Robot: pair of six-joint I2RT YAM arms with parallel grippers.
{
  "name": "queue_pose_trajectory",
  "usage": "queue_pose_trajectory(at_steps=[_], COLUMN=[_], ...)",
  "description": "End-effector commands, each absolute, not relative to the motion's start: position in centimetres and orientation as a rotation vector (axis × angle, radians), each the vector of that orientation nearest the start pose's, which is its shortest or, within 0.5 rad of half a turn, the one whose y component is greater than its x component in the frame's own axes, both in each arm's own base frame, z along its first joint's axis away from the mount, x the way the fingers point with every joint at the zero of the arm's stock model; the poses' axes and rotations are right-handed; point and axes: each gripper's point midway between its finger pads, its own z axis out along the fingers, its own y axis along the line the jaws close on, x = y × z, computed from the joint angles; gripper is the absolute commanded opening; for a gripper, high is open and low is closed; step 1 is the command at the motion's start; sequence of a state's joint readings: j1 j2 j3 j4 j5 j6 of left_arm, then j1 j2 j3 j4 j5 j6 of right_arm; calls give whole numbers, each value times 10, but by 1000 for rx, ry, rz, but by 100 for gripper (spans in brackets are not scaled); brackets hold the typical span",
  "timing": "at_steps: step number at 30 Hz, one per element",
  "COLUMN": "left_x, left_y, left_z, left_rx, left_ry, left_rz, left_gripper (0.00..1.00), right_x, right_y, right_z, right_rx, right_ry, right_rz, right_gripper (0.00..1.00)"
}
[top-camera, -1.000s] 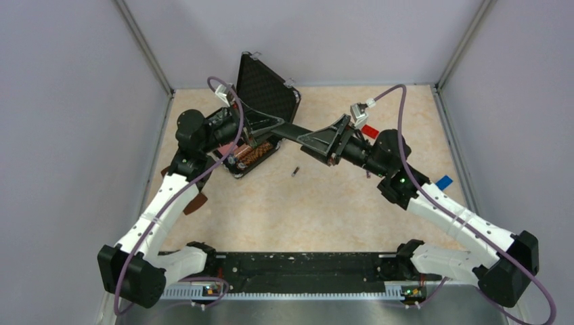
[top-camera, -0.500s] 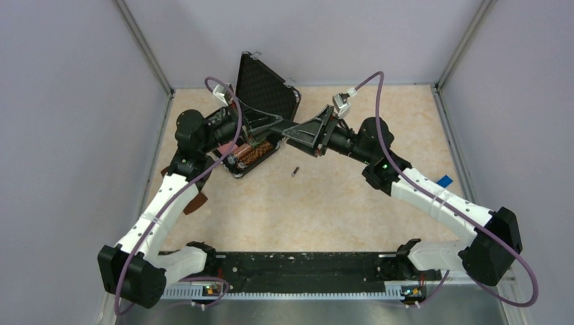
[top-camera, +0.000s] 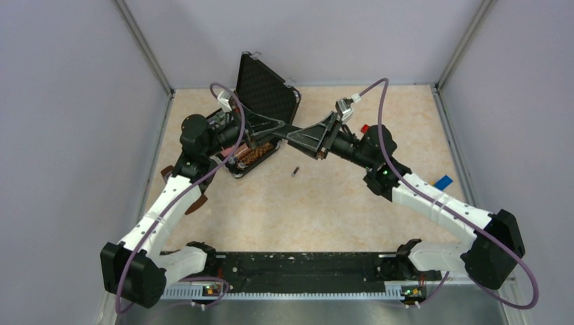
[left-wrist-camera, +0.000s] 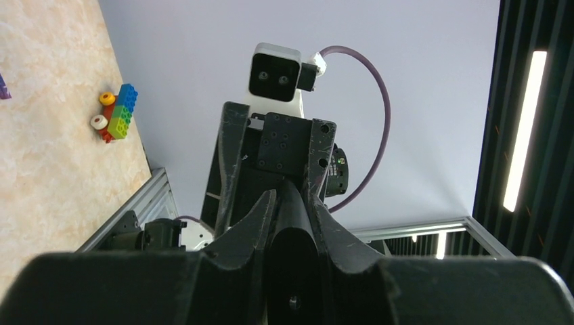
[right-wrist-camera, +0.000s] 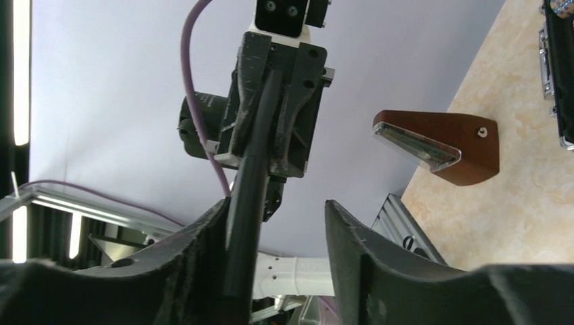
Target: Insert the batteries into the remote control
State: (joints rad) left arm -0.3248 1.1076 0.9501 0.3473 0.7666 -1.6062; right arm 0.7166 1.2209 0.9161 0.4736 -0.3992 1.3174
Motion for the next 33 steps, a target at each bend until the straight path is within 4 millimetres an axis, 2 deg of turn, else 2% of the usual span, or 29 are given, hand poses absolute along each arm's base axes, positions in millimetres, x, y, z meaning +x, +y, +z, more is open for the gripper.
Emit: queue_pose_trajectory(at_steps=[1,5,7,10,22,27,33], left_x=[222,221,222,224,236,251,254], left_y=[-234,-232,-231,-230,-217,-203,-197], left_z=[466,468,467,466,458,446,444], left_rx=[-133,-122,-123,-129,-163,-163,-167], left_ry=[1586,1571,1574,1576,1599,1642,1643], left_rz=[-2099,-2089,-2083,-2074,-2012,-1961,-1941], left_gripper=[0,0,0,0,0,0,0], right_x=[252,252,252,251,237,230,232], right_y=[320,312,310,308,302,298,292], right_z=[342,330,327,325,329,328,327], right_rx=[268,306,315,319,153,61,71], right_ry=[1790,1817,1827,1838,1853,1882,1883], right_rz=[1777,1758,1750,1740,1712,1696,1687], right_gripper=[44,23,19,0,0,0,0])
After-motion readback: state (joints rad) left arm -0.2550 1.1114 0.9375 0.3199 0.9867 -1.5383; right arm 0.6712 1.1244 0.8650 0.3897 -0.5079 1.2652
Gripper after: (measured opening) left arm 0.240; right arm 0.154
